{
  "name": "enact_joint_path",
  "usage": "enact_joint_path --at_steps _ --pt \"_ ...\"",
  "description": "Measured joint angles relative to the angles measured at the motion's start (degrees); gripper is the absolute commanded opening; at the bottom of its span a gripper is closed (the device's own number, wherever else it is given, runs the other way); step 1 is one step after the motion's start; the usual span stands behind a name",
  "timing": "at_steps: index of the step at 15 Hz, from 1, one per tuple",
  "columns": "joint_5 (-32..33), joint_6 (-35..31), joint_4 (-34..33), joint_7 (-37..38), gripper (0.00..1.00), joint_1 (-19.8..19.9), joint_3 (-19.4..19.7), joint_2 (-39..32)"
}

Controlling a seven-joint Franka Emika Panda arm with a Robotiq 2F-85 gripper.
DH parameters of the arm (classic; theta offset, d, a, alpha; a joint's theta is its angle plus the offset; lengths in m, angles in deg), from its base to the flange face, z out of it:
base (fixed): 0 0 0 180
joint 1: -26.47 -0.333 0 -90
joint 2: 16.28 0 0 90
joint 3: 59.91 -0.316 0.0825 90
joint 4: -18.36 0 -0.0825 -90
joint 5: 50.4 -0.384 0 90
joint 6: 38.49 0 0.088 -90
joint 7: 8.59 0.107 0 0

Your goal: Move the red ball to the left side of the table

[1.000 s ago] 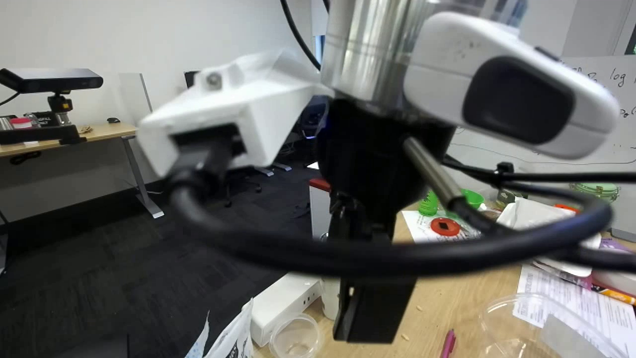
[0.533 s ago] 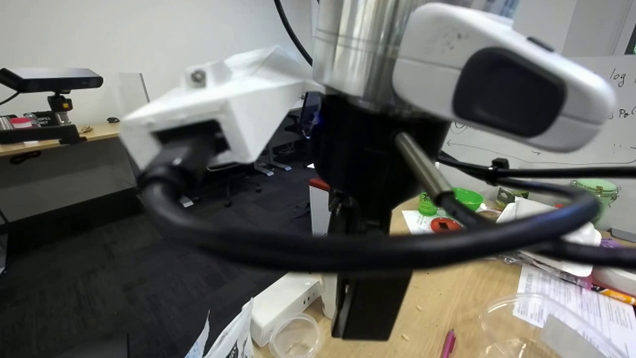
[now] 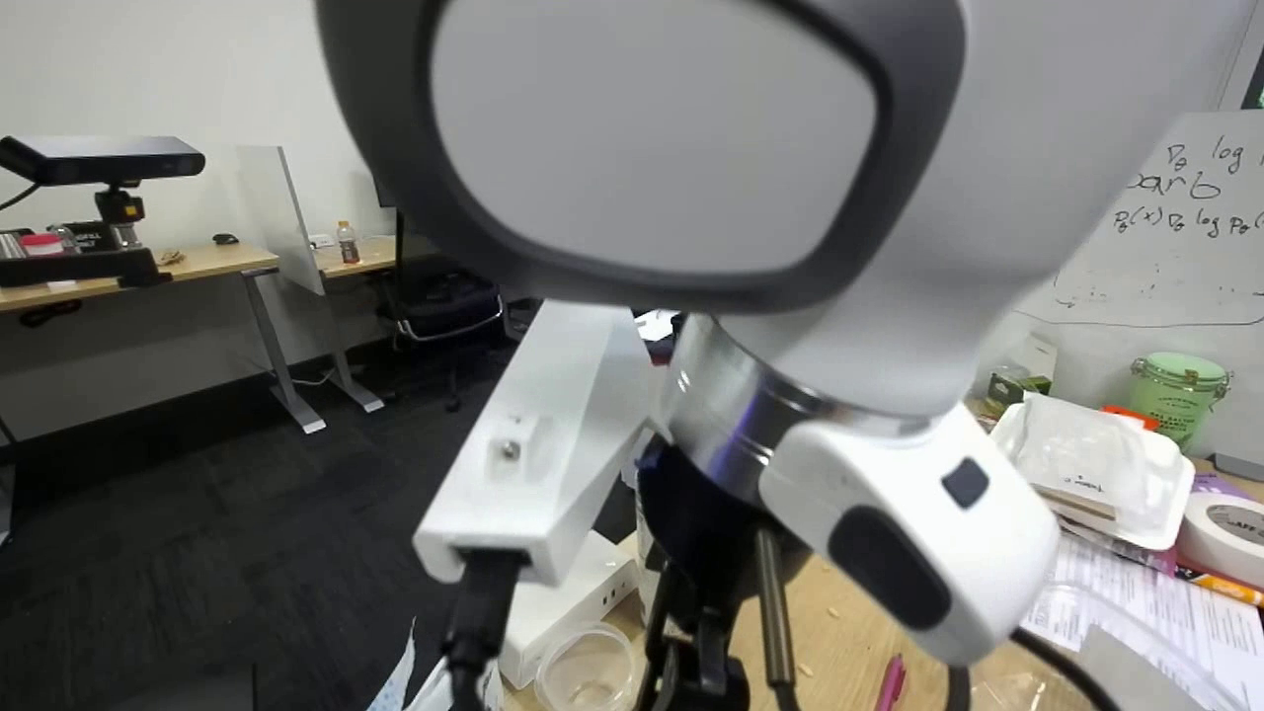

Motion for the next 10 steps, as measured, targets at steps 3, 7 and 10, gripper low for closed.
enact_joint_path --at_steps 3,7,10 --pt "-1.58 0.03 -0.21 0.21 1.00 0.23 -0.04 -2.33" --pt "-1.56 0.04 -0.23 0.21 1.00 0.23 -0.11 -1.51" --pt "-2.35 0.36 -0.22 0.12 1.00 0.23 -0.35 -2.03"
